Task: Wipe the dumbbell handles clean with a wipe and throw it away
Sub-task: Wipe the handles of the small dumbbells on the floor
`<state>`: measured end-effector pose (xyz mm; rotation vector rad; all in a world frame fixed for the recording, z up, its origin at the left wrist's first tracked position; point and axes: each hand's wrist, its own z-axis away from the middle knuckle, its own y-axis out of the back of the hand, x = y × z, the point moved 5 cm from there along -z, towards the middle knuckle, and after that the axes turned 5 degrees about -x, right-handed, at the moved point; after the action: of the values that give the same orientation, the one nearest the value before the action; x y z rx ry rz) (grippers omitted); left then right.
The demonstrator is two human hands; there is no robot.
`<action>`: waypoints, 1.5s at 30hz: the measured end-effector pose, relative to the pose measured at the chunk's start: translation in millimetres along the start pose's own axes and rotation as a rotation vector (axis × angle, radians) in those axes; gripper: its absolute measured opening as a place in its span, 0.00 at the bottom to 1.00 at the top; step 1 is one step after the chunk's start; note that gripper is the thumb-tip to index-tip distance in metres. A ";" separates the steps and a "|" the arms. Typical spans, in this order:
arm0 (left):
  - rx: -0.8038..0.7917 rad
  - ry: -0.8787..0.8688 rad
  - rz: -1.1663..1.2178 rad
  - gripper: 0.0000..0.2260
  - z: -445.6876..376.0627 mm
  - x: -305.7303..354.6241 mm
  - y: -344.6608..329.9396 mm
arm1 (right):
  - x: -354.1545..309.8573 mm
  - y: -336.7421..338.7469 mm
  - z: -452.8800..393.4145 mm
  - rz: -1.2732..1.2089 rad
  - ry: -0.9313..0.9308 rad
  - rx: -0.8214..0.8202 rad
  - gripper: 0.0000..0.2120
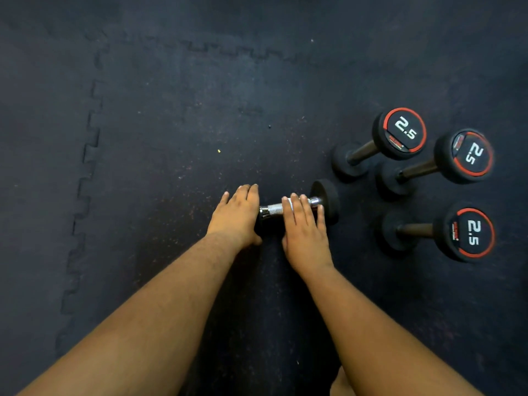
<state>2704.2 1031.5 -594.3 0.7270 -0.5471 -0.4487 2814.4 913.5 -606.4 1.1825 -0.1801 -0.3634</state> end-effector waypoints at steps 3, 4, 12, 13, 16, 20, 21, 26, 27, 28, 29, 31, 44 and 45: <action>-0.015 0.003 0.001 0.59 -0.6 0.3 1.2 | 5.8 -7.6 3.9 0.008 -0.081 -0.008 0.39; -0.017 0.005 -0.002 0.59 -0.8 0.2 1.4 | 5.4 -5.5 -4.5 0.006 -0.126 0.008 0.38; -0.014 -0.002 -0.001 0.57 -1.9 -0.7 3.7 | -16.4 -7.7 -8.7 0.048 0.070 0.029 0.37; -0.015 -0.001 -0.001 0.57 -1.6 -0.4 3.8 | -6.2 -6.4 -7.3 0.032 -0.002 0.043 0.37; -0.015 -0.006 0.003 0.57 -1.2 -0.1 0.8 | -9.9 -7.4 -9.6 0.005 -0.040 0.034 0.35; -0.003 -0.006 0.011 0.55 -3.5 -2.0 1.4 | -35.1 -2.8 -35.3 0.013 0.185 -0.028 0.26; -0.006 -0.005 0.005 0.56 -3.8 -1.8 1.9 | -28.3 2.0 -42.4 0.011 0.157 -0.053 0.21; 0.005 -0.009 -0.012 0.55 -2.3 -1.1 -1.6 | -21.2 4.4 -32.0 -0.012 0.015 -0.020 0.20; 0.010 -0.009 -0.006 0.54 -3.2 -1.4 -1.8 | -31.5 -1.2 -23.0 -0.014 0.079 0.000 0.24; 0.010 -0.007 0.000 0.54 -3.9 -2.4 -1.6 | -38.4 -6.9 -15.4 -0.004 0.142 0.022 0.28; 0.004 -0.005 0.001 0.54 -4.2 -2.7 -1.1 | -36.8 -9.9 -11.5 0.016 0.166 0.040 0.31; -0.008 -0.006 -0.009 0.57 -4.3 -2.0 -0.2 | -13.6 -8.2 -12.5 0.023 0.054 0.081 0.33; -0.005 -0.013 -0.014 0.56 -3.6 -1.5 2.0 | 3.3 -5.8 -14.8 -0.186 -0.034 0.205 0.22; -0.004 -0.014 -0.014 0.56 -4.1 -1.4 1.7 | -0.2 -6.8 -15.0 -0.185 -0.015 0.202 0.22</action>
<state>2706.0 1035.4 -596.1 0.7244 -0.5544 -0.4680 2817.8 924.4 -618.3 1.4010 -0.1230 -0.5256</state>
